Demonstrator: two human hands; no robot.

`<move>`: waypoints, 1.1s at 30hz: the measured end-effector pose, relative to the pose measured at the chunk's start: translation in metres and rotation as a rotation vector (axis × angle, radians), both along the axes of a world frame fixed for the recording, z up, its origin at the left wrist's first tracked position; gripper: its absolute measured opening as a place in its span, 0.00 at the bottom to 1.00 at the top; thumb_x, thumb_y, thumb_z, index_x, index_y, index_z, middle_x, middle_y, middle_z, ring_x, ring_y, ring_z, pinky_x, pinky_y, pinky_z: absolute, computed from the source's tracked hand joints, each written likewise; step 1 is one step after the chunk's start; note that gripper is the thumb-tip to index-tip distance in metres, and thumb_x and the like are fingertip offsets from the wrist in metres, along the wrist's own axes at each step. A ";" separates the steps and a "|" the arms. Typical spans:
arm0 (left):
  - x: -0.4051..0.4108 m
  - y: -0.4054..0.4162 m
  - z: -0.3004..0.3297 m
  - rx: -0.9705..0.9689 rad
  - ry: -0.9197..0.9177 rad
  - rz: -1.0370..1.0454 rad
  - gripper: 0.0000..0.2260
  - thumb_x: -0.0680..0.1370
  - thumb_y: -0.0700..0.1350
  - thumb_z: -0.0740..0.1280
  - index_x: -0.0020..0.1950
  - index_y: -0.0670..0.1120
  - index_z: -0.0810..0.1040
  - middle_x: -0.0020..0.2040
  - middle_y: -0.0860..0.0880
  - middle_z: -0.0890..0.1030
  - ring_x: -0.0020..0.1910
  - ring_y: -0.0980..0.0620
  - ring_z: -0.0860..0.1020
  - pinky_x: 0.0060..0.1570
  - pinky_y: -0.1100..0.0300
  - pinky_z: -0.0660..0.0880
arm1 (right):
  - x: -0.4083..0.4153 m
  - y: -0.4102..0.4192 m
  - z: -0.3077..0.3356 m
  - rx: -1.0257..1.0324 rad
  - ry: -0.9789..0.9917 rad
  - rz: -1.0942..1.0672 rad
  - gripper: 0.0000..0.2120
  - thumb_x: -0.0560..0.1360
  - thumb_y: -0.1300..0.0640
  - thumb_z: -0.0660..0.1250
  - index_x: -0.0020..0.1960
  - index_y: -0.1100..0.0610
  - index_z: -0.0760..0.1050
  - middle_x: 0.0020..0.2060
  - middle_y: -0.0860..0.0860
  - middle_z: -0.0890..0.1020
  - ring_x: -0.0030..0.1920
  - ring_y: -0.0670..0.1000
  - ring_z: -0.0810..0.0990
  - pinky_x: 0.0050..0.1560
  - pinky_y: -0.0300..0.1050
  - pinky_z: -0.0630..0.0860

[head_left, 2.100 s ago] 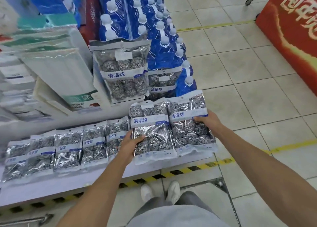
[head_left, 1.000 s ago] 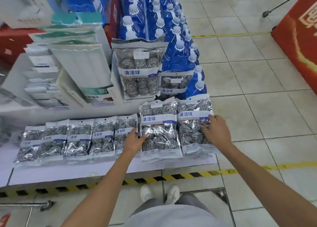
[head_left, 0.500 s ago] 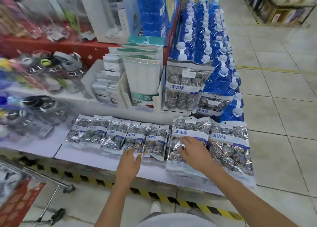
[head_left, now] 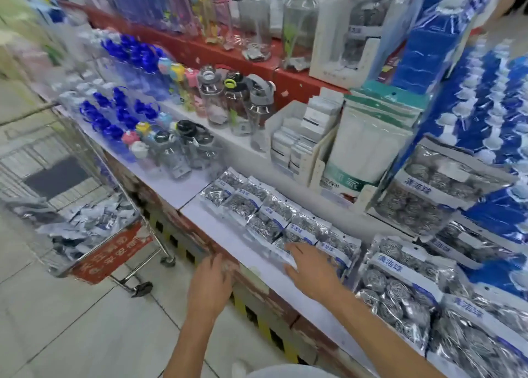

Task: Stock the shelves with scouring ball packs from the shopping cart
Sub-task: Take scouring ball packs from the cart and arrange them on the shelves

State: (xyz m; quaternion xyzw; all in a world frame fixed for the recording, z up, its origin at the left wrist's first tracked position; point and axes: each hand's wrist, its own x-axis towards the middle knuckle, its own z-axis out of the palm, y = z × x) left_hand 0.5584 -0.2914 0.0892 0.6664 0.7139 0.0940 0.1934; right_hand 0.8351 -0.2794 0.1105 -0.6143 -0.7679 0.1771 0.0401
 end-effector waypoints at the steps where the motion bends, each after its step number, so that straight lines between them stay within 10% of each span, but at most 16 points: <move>1: -0.015 -0.004 0.001 0.006 -0.016 0.041 0.22 0.85 0.53 0.61 0.76 0.44 0.71 0.68 0.44 0.76 0.64 0.44 0.77 0.61 0.50 0.76 | -0.017 0.008 0.000 -0.005 0.012 0.026 0.26 0.84 0.42 0.57 0.79 0.52 0.66 0.72 0.51 0.74 0.70 0.55 0.73 0.68 0.54 0.74; 19: -0.239 -0.027 -0.014 0.064 -0.053 0.570 0.22 0.85 0.53 0.62 0.76 0.45 0.72 0.67 0.46 0.78 0.63 0.46 0.77 0.64 0.54 0.74 | -0.298 0.123 -0.011 -0.043 0.041 0.473 0.27 0.85 0.40 0.55 0.78 0.54 0.67 0.68 0.50 0.76 0.69 0.53 0.74 0.66 0.45 0.72; 33: -0.416 0.115 -0.011 -0.006 -0.073 0.726 0.18 0.84 0.52 0.62 0.72 0.48 0.74 0.65 0.47 0.78 0.62 0.44 0.77 0.57 0.50 0.77 | -0.452 0.245 -0.067 -0.225 0.034 0.497 0.25 0.84 0.40 0.58 0.77 0.48 0.68 0.70 0.46 0.77 0.68 0.48 0.75 0.67 0.43 0.72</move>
